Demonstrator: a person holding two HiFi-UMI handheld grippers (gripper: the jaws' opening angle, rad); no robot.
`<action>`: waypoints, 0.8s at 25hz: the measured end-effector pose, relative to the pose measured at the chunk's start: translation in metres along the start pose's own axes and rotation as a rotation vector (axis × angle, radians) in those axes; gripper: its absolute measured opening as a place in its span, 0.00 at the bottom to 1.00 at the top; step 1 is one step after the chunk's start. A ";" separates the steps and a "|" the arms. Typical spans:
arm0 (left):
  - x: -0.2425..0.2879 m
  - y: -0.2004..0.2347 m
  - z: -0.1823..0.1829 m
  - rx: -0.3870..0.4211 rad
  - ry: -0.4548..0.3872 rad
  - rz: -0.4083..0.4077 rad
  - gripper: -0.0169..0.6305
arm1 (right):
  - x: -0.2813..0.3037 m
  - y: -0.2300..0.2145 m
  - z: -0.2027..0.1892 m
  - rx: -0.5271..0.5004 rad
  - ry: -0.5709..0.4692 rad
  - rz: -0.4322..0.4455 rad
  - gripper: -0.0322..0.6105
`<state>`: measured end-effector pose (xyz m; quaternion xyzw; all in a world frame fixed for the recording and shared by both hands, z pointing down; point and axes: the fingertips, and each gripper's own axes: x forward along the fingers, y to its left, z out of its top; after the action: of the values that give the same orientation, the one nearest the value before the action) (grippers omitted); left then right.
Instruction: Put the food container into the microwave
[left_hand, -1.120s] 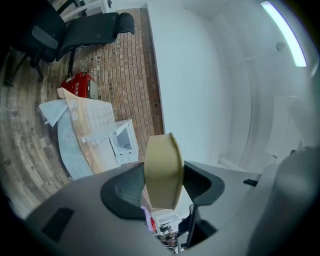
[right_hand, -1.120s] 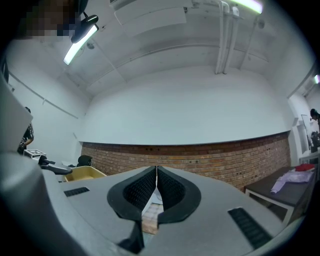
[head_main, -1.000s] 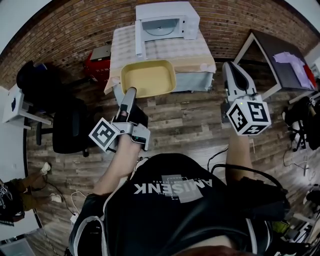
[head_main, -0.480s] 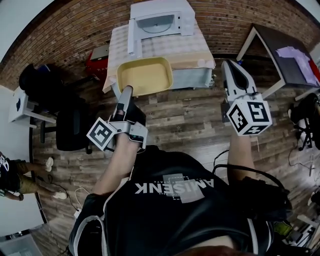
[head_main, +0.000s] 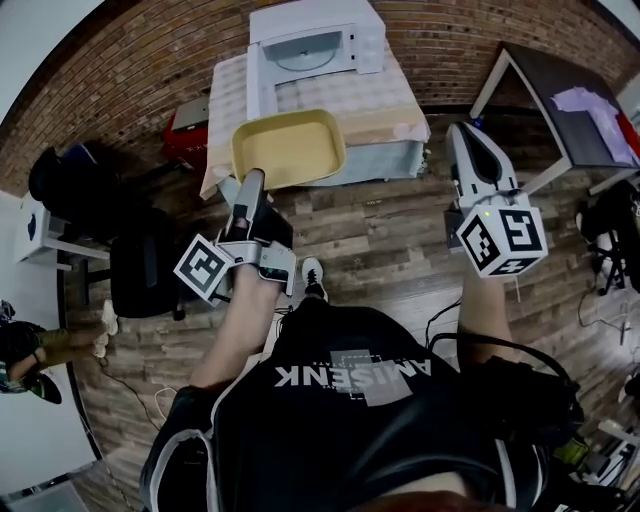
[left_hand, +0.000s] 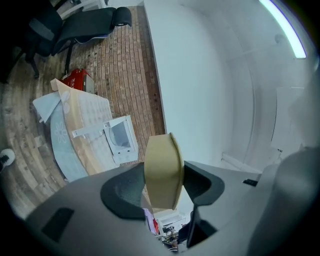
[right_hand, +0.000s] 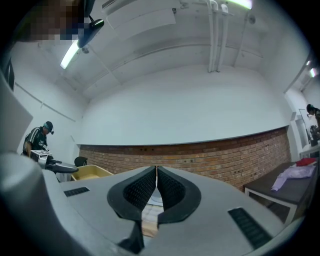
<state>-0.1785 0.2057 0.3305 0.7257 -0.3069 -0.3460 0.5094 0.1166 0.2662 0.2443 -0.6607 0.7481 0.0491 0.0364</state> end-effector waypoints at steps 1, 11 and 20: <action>0.007 0.002 0.004 -0.002 0.004 -0.005 0.39 | 0.008 0.000 0.000 -0.007 0.003 -0.001 0.12; 0.087 0.028 0.058 -0.016 0.037 -0.018 0.39 | 0.100 -0.002 -0.005 -0.028 0.033 -0.024 0.12; 0.140 0.055 0.099 -0.027 0.064 0.000 0.39 | 0.174 0.001 -0.014 -0.020 0.052 -0.034 0.12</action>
<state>-0.1841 0.0253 0.3322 0.7293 -0.2858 -0.3269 0.5287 0.0943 0.0935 0.2375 -0.6747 0.7370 0.0388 0.0114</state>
